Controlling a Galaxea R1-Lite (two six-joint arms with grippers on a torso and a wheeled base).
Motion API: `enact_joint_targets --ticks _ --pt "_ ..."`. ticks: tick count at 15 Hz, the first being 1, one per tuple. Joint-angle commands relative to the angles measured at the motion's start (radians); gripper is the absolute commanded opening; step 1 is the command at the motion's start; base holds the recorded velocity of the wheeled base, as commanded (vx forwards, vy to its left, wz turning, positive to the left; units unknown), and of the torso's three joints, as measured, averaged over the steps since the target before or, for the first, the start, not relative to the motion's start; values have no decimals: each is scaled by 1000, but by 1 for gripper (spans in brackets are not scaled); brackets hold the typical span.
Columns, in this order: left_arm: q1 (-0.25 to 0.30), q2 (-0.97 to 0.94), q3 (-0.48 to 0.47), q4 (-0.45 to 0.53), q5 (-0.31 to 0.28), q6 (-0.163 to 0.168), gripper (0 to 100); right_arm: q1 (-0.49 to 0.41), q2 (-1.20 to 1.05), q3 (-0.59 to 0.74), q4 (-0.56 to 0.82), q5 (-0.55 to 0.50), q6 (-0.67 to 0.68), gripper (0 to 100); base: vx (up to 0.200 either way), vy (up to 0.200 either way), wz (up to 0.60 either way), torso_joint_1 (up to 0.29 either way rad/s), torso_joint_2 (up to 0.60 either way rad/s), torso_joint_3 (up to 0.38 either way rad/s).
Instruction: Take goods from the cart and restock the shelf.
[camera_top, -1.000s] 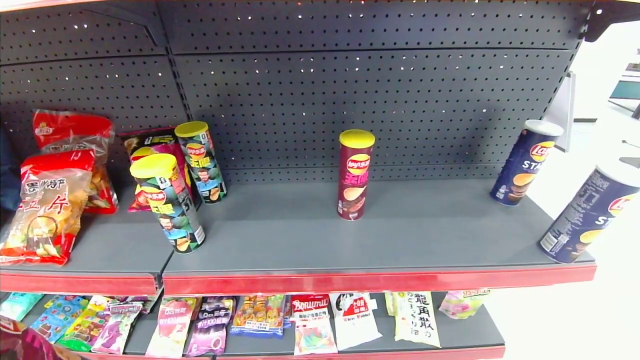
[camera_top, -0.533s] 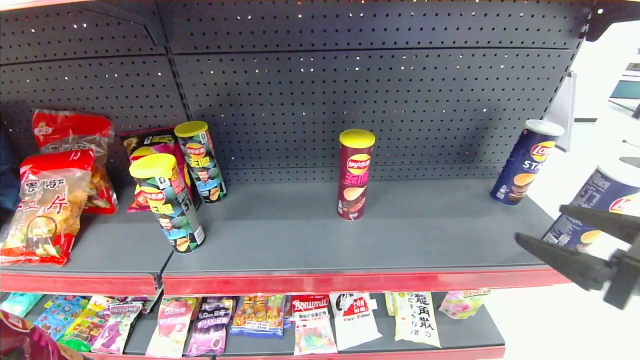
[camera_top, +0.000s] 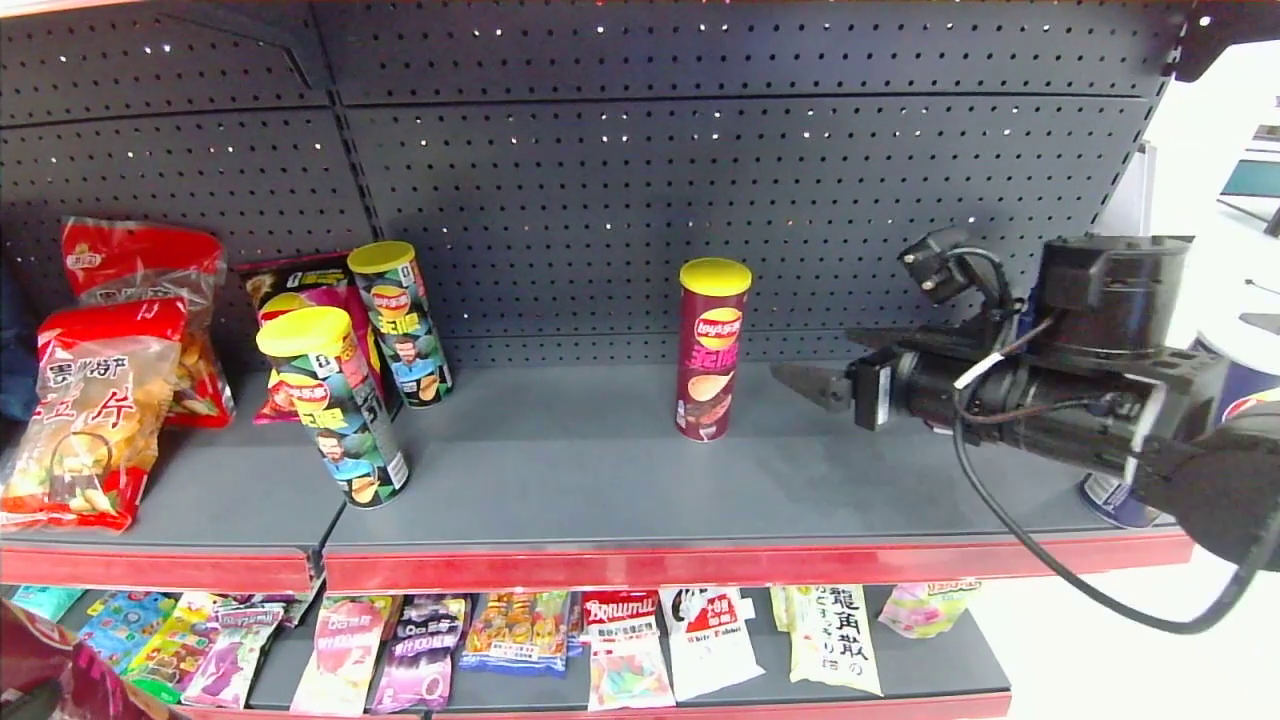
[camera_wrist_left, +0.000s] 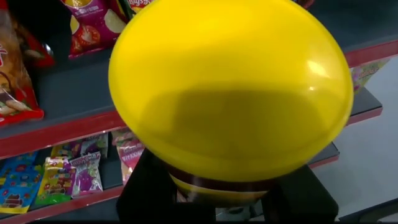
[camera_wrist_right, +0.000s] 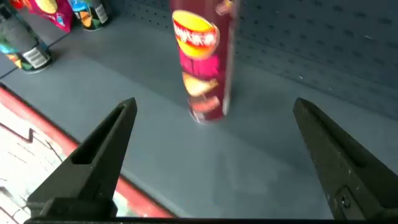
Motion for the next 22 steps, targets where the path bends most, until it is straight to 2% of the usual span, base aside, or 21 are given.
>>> enact_joint_targets --ticks 1,4,14,22 --pt "0 26 -4 -4 12 0 0 42 129 -82 -2 0 2 100 0 0 0 0 0 0" --pt "0 29 -6 -4 13 0 0 73 182 -135 -2 -3 5 100 0 0 0 0 0 0" --pt "0 31 -4 -3 26 0 0 51 303 -309 -4 -21 10 100 0 0 0 0 0 0" --pt "2 31 -4 -3 32 -1 0 56 356 -395 -2 -23 25 100 0 0 0 0 0 0"
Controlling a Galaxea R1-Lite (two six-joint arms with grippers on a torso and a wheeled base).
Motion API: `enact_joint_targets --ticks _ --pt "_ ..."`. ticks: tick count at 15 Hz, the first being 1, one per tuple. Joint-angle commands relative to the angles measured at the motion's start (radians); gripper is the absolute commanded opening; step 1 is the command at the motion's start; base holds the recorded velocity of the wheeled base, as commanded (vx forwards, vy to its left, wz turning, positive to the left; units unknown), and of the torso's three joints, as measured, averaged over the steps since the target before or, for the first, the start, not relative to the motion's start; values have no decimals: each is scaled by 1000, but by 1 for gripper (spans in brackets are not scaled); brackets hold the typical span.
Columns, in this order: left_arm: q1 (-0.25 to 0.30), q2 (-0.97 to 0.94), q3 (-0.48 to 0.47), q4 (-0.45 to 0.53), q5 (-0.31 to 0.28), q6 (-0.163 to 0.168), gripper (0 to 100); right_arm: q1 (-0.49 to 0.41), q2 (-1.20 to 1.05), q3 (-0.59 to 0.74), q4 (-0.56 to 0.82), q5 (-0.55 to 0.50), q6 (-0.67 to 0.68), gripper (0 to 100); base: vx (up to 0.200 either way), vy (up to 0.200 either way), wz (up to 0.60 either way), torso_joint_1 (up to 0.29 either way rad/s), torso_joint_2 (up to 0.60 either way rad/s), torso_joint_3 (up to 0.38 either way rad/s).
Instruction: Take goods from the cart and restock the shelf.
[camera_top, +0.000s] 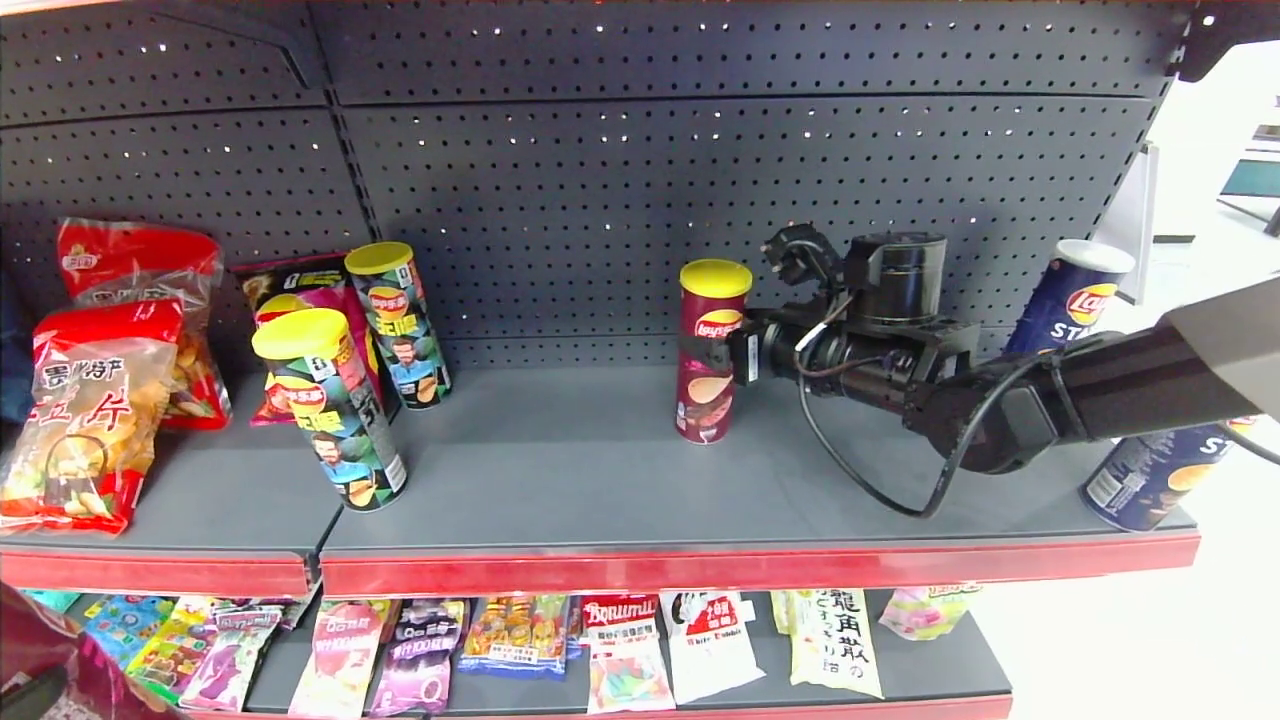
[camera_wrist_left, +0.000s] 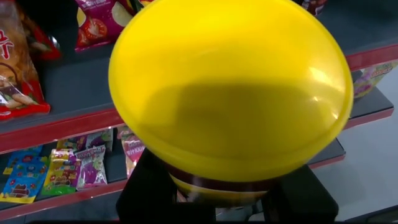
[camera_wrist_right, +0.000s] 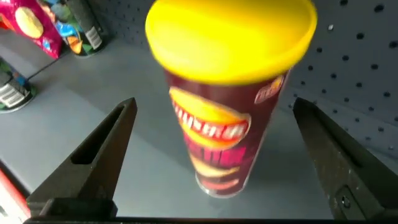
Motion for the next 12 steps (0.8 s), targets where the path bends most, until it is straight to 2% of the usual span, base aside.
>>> enact_joint_targets --ticks 1,12 --pt "1 3 -5 0 0 0 0 -2 22 -33 0 0 -2 100 0 0 0 0 0 0" --pt "-1 1 1 0 2 1 0 4 91 -120 0 -15 -2 100 0 0 0 0 0 0"
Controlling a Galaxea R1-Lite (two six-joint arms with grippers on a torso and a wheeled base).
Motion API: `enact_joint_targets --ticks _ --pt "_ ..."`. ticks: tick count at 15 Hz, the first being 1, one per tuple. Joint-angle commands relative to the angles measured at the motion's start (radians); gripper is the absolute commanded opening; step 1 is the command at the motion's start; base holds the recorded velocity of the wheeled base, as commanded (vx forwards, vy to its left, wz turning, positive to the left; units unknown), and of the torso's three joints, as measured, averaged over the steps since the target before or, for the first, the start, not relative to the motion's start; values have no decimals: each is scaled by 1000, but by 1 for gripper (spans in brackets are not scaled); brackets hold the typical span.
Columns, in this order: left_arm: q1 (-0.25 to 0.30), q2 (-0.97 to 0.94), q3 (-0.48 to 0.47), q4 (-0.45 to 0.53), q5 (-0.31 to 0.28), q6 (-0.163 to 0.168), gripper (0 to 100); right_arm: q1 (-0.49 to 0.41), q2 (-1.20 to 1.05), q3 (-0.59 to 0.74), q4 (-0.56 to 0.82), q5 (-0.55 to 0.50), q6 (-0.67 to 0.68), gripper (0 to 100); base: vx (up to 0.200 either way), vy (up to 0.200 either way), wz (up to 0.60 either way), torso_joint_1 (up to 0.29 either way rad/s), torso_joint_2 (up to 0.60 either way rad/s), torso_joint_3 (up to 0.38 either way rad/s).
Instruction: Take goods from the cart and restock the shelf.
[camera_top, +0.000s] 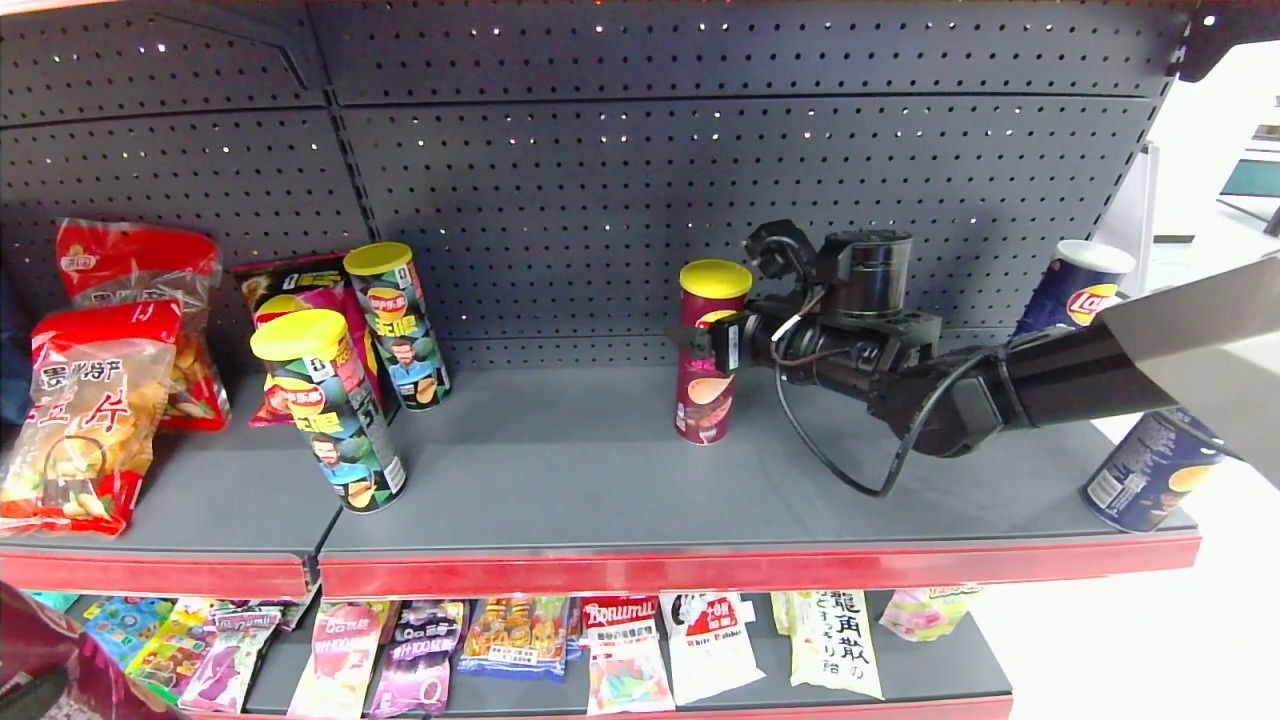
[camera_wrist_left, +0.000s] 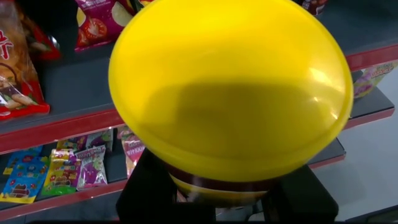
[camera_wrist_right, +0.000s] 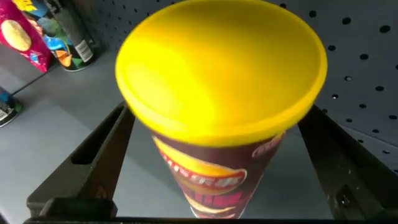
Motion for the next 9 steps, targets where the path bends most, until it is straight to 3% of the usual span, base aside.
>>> enact_joint_targets --ticks 1,6,7,9 --pt "1 1 0 0 0 -1 0 -1 13 -15 0 0 -1 100 0 0 0 0 0 0" --pt "1 1 3 2 0 1 0 3 39 -51 0 -22 -1 100 0 0 0 0 0 0" --pt "0 0 3 2 0 1 0 3 45 -51 0 -22 -1 0 0 0 0 0 0 0" --pt "1 0 3 2 1 -1 0 4 44 -48 0 -23 -1 0 0 0 0 0 0 0"
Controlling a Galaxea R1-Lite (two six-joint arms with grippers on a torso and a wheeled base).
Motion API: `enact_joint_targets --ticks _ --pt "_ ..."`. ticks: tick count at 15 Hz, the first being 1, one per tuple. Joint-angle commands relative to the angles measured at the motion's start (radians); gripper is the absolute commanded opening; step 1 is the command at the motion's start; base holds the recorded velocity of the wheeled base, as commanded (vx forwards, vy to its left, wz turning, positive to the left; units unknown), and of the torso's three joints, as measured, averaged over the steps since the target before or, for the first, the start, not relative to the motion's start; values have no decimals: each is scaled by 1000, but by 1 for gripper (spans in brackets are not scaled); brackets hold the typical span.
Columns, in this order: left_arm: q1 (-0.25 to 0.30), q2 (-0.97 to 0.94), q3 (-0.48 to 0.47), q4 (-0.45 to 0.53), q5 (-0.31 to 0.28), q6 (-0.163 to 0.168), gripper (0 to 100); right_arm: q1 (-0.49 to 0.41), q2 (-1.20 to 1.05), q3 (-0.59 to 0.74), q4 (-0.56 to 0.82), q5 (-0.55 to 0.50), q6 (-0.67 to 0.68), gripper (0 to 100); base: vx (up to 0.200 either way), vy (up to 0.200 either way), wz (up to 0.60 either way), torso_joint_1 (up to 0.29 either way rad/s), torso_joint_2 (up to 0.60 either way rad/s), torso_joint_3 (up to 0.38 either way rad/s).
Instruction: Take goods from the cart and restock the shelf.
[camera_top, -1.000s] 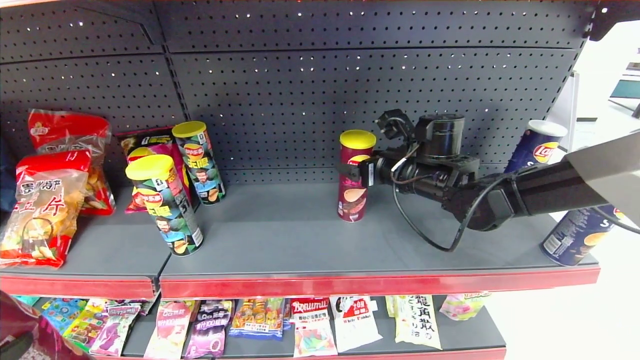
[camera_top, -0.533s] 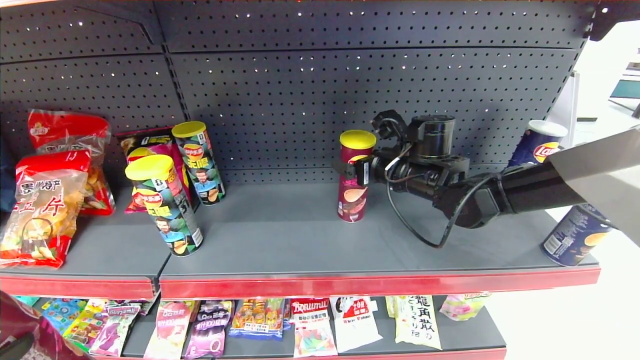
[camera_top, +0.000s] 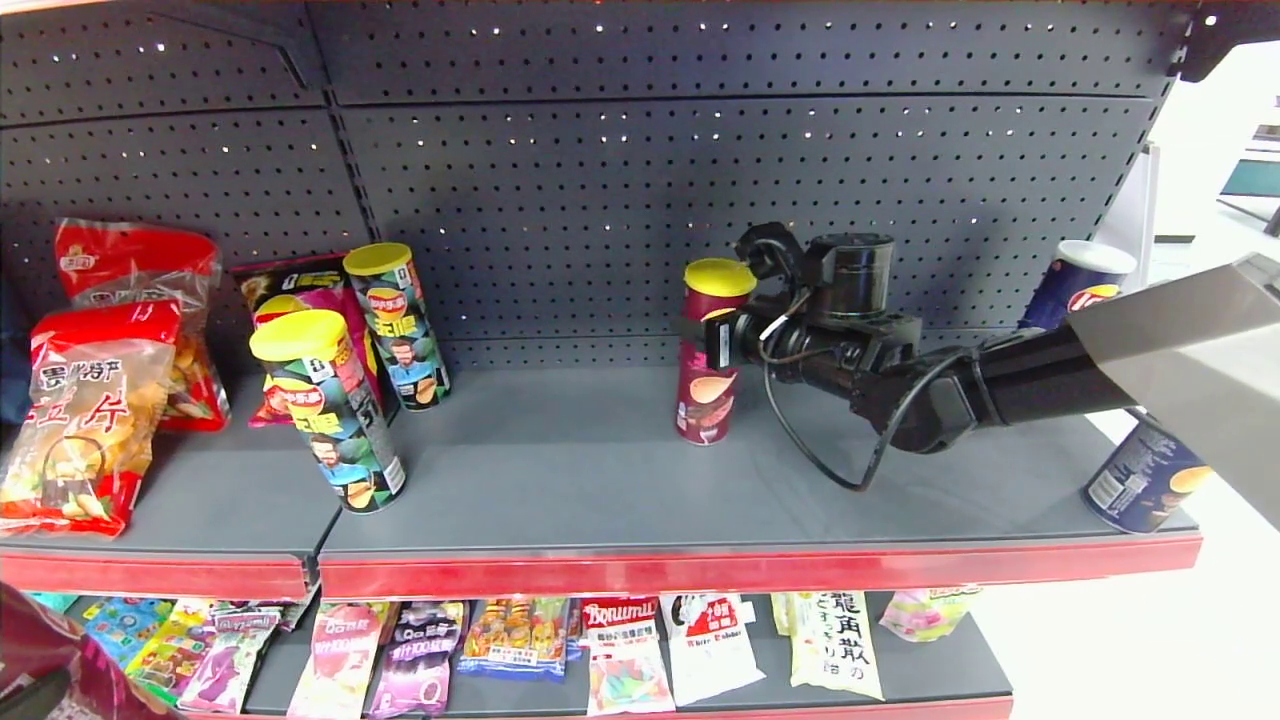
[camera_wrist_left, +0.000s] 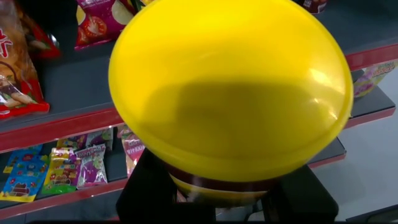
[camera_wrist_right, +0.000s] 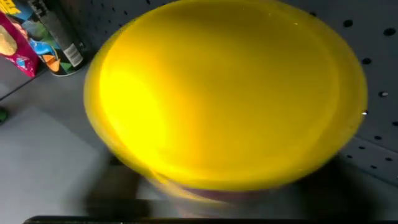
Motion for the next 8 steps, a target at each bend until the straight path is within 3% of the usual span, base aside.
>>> enact_joint_targets --ticks 1,5,8 --pt "1 1 -1 0 0 0 0 4 0 3 0 1 0 0 0 0 0 0 0 0" --pt "1 -2 -1 0 0 0 0 32 -35 27 0 -51 6 0 0 0 0 0 0 0" --pt "-1 -2 1 2 0 -1 0 83 -159 181 3 -157 20 0 0 0 0 0 0 0"
